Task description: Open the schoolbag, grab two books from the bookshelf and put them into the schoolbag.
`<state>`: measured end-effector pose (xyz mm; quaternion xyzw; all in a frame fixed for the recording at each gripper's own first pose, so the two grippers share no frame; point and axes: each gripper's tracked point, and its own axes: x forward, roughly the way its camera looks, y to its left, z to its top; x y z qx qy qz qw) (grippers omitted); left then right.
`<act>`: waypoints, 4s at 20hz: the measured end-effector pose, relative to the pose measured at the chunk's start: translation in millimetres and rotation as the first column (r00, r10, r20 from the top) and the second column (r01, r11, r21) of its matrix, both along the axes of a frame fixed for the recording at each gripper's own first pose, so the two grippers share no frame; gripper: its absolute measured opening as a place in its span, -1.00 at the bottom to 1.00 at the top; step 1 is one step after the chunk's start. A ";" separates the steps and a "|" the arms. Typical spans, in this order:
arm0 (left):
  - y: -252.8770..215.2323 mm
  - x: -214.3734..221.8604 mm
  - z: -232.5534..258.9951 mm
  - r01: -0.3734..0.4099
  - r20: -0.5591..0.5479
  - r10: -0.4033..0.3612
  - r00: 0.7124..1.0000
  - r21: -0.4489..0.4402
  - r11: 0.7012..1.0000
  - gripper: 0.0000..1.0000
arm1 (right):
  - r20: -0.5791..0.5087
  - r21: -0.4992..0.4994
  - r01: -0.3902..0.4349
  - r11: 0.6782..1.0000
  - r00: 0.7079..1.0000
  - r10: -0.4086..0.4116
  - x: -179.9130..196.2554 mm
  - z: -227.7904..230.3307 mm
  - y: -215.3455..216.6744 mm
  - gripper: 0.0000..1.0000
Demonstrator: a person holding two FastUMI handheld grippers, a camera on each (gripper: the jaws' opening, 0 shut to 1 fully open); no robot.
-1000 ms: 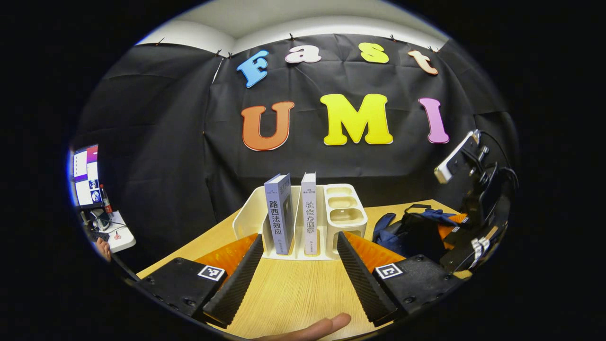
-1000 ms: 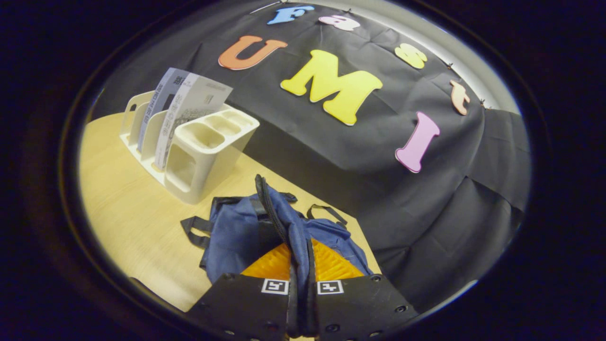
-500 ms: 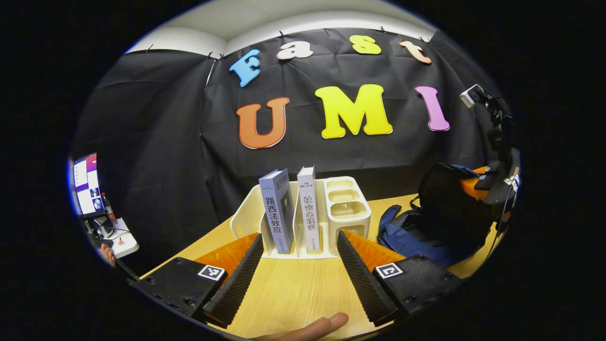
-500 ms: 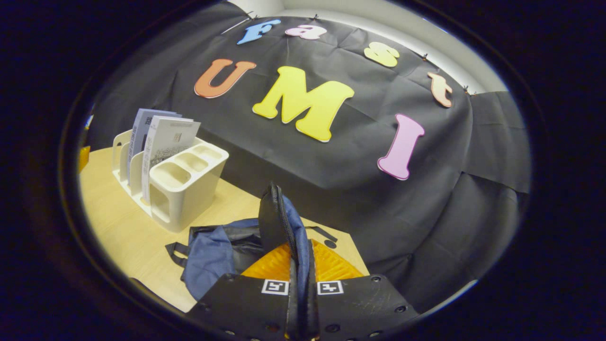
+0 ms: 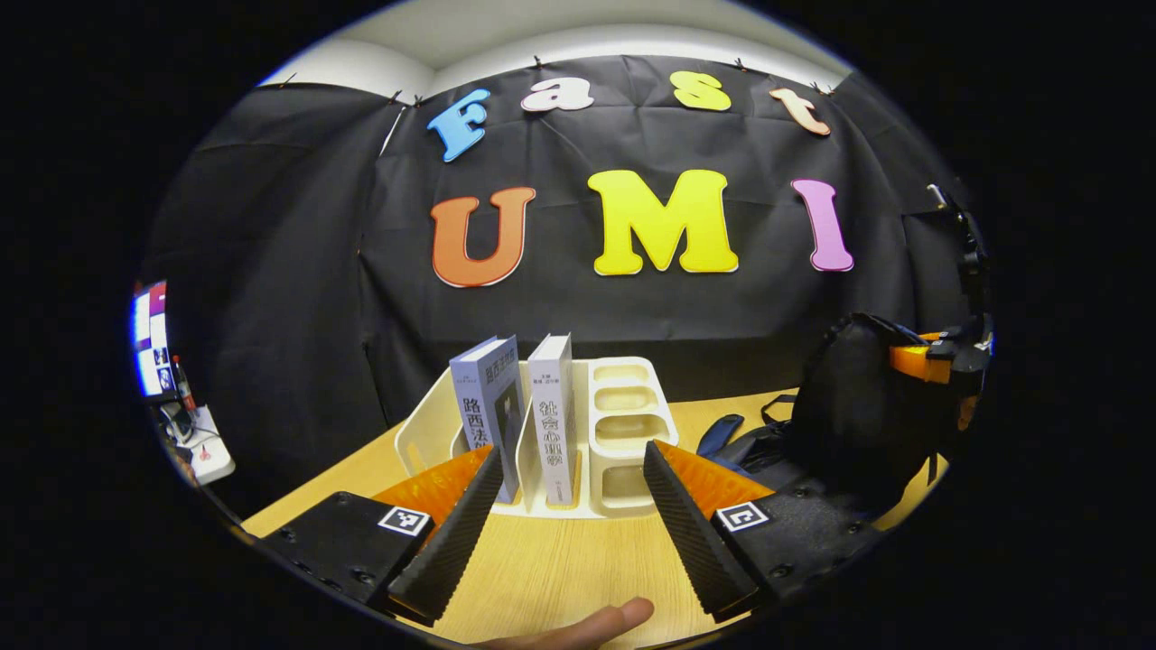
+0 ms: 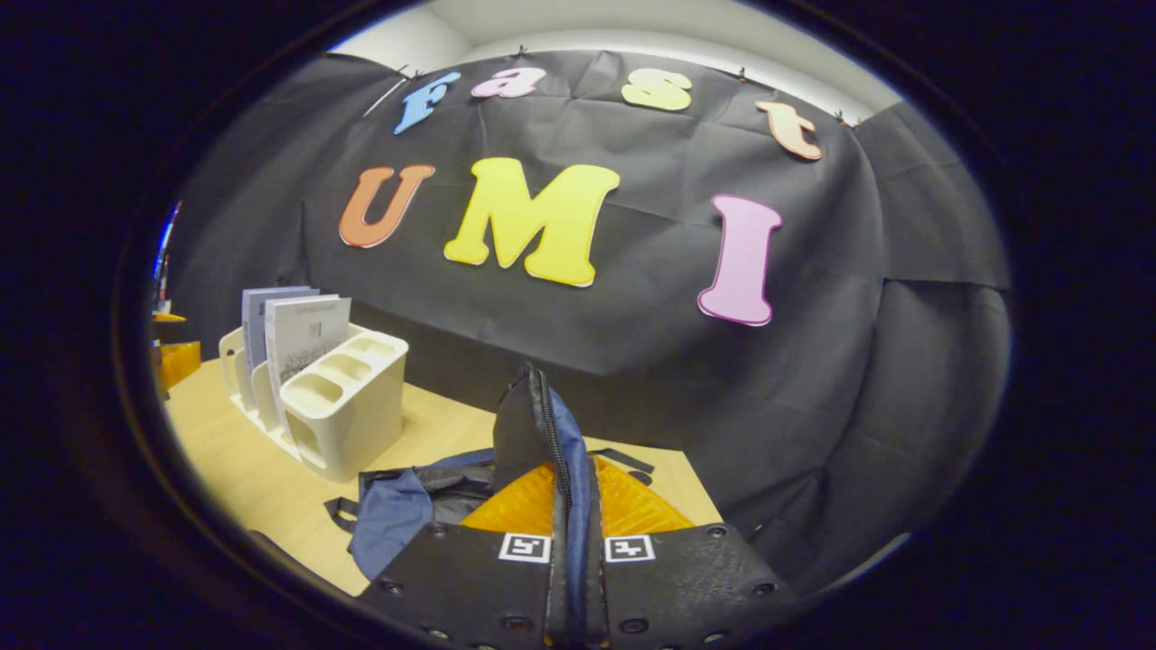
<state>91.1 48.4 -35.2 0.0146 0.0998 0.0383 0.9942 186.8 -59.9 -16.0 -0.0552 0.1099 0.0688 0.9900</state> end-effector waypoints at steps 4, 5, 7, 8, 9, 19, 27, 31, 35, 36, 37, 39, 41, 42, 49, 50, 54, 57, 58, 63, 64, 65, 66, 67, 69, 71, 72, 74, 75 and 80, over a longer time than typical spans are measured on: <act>-4.0 40.4 17.5 0.015 -0.037 -0.016 0.999 -0.036 0.999 0.96 | 0.010 0.014 -0.029 0.999 1.000 0.029 5.9 0.8 -12.0 -0.86; 3.5 50.4 26.4 -0.010 -0.030 0.009 1.000 -0.032 0.999 0.97 | 0.011 0.009 -0.036 0.999 0.999 0.036 6.6 1.3 -14.4 -0.86; 13.3 75.4 42.5 -0.023 -0.016 0.023 1.000 -0.026 0.999 0.94 | 0.019 0.019 -0.050 0.999 0.999 0.050 8.1 2.9 -18.9 -0.86; 16.8 89.6 45.5 -0.022 -0.026 0.021 0.999 -0.026 0.999 0.99 | 0.017 0.022 -0.055 0.998 0.998 0.054 9.3 1.3 -21.3 -0.86; 20.1 103.4 47.1 -0.019 -0.045 0.018 0.999 -0.027 0.999 0.94 | 0.017 0.028 -0.059 0.998 0.998 0.058 10.6 1.1 -22.5 -0.86; 25.0 208.7 44.1 0.064 -0.228 -0.047 0.972 0.065 0.996 0.92 | 0.007 0.103 -0.098 0.990 0.995 0.098 15.2 -6.0 -34.3 -0.86; 34.0 227.3 -7.9 0.076 -0.429 -0.036 0.903 0.078 0.994 0.83 | -0.005 0.117 -0.102 0.988 0.995 0.103 15.9 -11.1 -40.5 -0.86; 48.9 230.5 -13.9 0.047 -0.455 0.005 0.890 0.103 0.994 0.85 | -0.003 0.118 -0.115 0.986 0.993 0.116 13.9 -12.2 -36.8 -0.86; 52.5 229.1 -12.8 0.043 -0.458 0.008 0.889 0.099 0.994 0.83 | -0.003 0.118 -0.115 0.986 0.993 0.116 15.3 -12.1 -37.4 -0.86; 48.6 229.5 -12.0 0.049 -0.456 -0.001 0.890 0.092 0.995 0.83 | -0.005 0.118 -0.111 0.987 0.994 0.113 16.1 -13.2 -37.8 -0.85; 42.8 229.7 -11.5 0.060 -0.457 -0.017 0.889 0.080 0.995 0.80 | -0.006 0.114 -0.111 0.987 0.994 0.112 16.0 -13.6 -37.9 -0.86; 35.4 230.5 -10.4 0.071 -0.456 -0.030 0.890 0.072 0.995 0.78 | -0.010 0.113 -0.111 0.987 0.994 0.113 16.0 -14.3 -37.7 -0.86; 30.5 229.8 -7.6 0.077 -0.456 -0.035 0.889 0.075 0.994 0.79 | -0.013 0.111 -0.111 0.988 0.994 0.113 16.7 -15.7 -38.1 -0.86; 29.7 232.1 -5.9 0.080 -0.450 -0.035 0.893 0.081 0.994 0.79 | -0.015 0.109 -0.110 0.988 0.994 0.112 17.1 -16.4 -38.5 -0.85; 44.0 239.5 -7.6 0.084 -0.456 -0.003 0.890 0.158 0.984 0.77 | -0.028 0.104 -0.105 0.989 0.994 0.108 21.3 -22.3 -38.6 -0.86; 49.2 242.4 -10.7 0.071 -0.457 0.015 0.889 0.171 0.983 0.78 | -0.028 0.106 -0.105 0.989 0.994 0.109 20.7 -22.8 -38.0 -0.86; 43.1 237.0 -41.6 0.098 -0.557 -0.016 0.831 0.118 0.988 0.76 | -0.029 0.108 -0.103 0.989 0.994 0.106 20.5 -22.9 -38.6 -0.84; 44.8 240.1 -56.2 0.082 -0.616 0.001 0.788 0.106 0.991 0.52 | -0.039 0.102 -0.102 0.990 0.994 0.107 20.6 -25.5 -38.1 -0.84; 50.1 237.0 -59.2 0.073 -0.647 0.032 0.762 0.135 0.988 0.48 | -0.037 0.095 -0.102 0.990 0.994 0.106 19.9 -25.8 -38.1 -0.84; 30.6 239.9 -65.0 0.159 -0.699 -0.024 0.715 0.129 0.979 0.06 | -0.034 0.099 -0.108 0.989 0.993 0.112 19.9 -26.7 -37.2 -0.84; 29.1 239.5 -65.1 0.159 -0.703 -0.019 0.711 0.134 0.978 0.04 | -0.037 0.097 -0.109 0.989 0.993 0.113 20.3 -28.3 -37.1 -0.84; 28.3 236.9 -65.8 0.159 -0.714 -0.013 0.700 0.138 0.978 0.03 | -0.039 0.096 -0.111 0.989 0.993 0.115 20.4 -29.0 -36.9 -0.84; 28.6 234.3 -66.4 0.164 -0.724 -0.010 0.689 0.143 0.976 0.02 | -0.042 0.095 -0.113 0.989 0.992 0.117 20.4 -30.3 -36.6 -0.84; 25.7 233.5 -66.2 0.164 -0.725 -0.018 0.689 0.132 0.978 0.02 | -0.044 0.095 -0.114 0.989 0.992 0.119 21.1 -29.8 -36.2 -0.84; 25.8 223.6 -67.6 0.144 -0.738 -0.008 0.675 0.121 0.982 -0.04 | -0.046 0.099 -0.117 0.988 0.991 0.122 21.1 -29.8 -35.1 -0.84; 23.8 216.6 -64.4 0.123 -0.733 -0.019 0.680 0.089 0.988 -0.06 | -0.050 0.098 -0.117 0.988 0.991 0.122 21.7 -32.4 -34.6 -0.84; 23.1 210.1 -61.3 0.114 -0.730 -0.028 0.683 0.069 0.991 -0.07 | -0.054 0.097 -0.117 0.988 0.991 0.123 22.1 -33.7 -34.3 -0.84; 24.1 194.8 -56.2 0.091 -0.733 -0.037 0.680 0.034 0.995 -0.09 | -0.058 0.087 -0.113 0.990 0.991 0.119 22.4 -35.4 -35.4 -0.84; 25.9 188.6 -52.0 0.084 -0.726 -0.039 0.687 0.026 0.996 -0.10 | -0.058 0.082 -0.112 0.990 0.991 0.117 22.4 -34.7 -35.5 -0.84; 23.8 143.4 -26.1 0.033 -0.690 -0.063 0.721 -0.057 0.998 -0.12 | -0.059 0.100 -0.104 0.990 0.992 0.110 20.6 -35.0 -35.3 -0.84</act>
